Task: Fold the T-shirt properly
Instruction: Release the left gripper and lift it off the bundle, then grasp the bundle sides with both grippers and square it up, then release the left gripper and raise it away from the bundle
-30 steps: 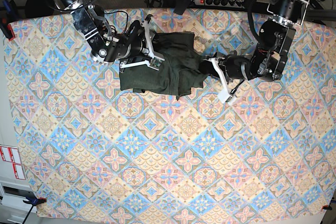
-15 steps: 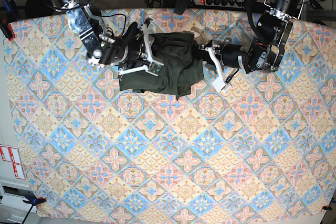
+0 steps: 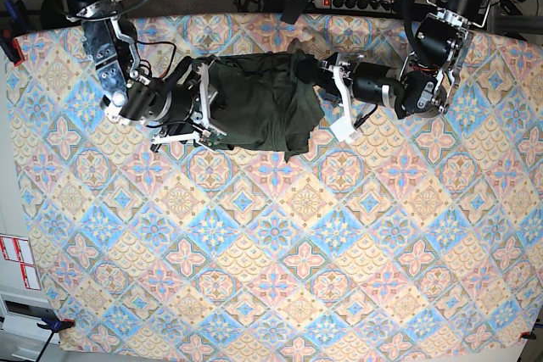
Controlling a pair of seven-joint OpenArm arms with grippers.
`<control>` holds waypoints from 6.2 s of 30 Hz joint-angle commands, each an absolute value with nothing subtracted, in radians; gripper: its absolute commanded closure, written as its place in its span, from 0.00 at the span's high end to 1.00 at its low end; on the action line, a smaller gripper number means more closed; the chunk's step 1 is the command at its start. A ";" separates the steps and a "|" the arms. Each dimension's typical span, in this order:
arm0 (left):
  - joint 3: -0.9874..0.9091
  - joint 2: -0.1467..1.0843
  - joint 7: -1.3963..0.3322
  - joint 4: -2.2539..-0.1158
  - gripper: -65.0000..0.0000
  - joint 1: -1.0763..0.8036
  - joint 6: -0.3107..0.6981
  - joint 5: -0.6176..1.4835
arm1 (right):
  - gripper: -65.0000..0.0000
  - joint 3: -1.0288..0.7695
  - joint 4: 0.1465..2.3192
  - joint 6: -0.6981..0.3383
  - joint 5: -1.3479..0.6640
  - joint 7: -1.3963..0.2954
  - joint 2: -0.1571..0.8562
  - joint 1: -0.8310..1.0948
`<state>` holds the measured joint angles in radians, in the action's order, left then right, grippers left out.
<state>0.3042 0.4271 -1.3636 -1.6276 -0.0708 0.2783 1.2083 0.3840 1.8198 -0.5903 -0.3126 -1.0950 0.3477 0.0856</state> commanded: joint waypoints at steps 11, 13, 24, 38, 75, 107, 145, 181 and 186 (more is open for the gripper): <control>0.297 0.565 -1.396 -1.718 0.13 -0.054 0.283 1.231 | 0.30 0.443 1.831 -0.591 -0.318 -1.078 0.269 0.024; 0.297 0.575 -1.396 -1.718 0.22 -0.053 0.283 1.233 | 0.30 0.461 1.831 -0.591 -0.318 -1.078 0.269 -0.004; 0.294 0.579 -1.396 -1.719 0.50 -0.053 0.283 1.231 | 0.30 0.552 1.817 -0.591 -0.318 -1.079 0.255 -0.016; 0.033 0.578 -1.396 -1.716 0.50 -0.059 0.278 1.024 | 0.30 0.679 1.589 -0.591 -0.318 -1.082 0.257 -0.062; 0.305 0.387 -1.396 -1.885 0.00 -0.196 0.285 0.785 | 0.02 0.461 1.609 -0.588 -0.314 -0.941 0.292 -0.153; 0.588 0.349 -1.193 -1.488 0.00 0.088 0.278 0.579 | 0.02 0.464 1.156 -0.590 -0.314 -0.932 0.271 -0.160; 0.581 0.079 -0.997 -1.300 0.00 0.260 0.278 0.145 | 0.02 0.217 1.650 -0.588 -0.314 -0.932 0.394 0.211; -0.223 0.154 -1.006 -1.857 0.00 -0.182 0.278 0.157 | 0.01 0.518 1.508 -0.588 -0.315 -0.990 0.105 -0.077; -0.223 0.154 -1.006 -1.857 0.00 -0.182 0.278 0.157 | 0.01 0.512 1.342 -0.588 -0.314 -0.986 0.101 -0.084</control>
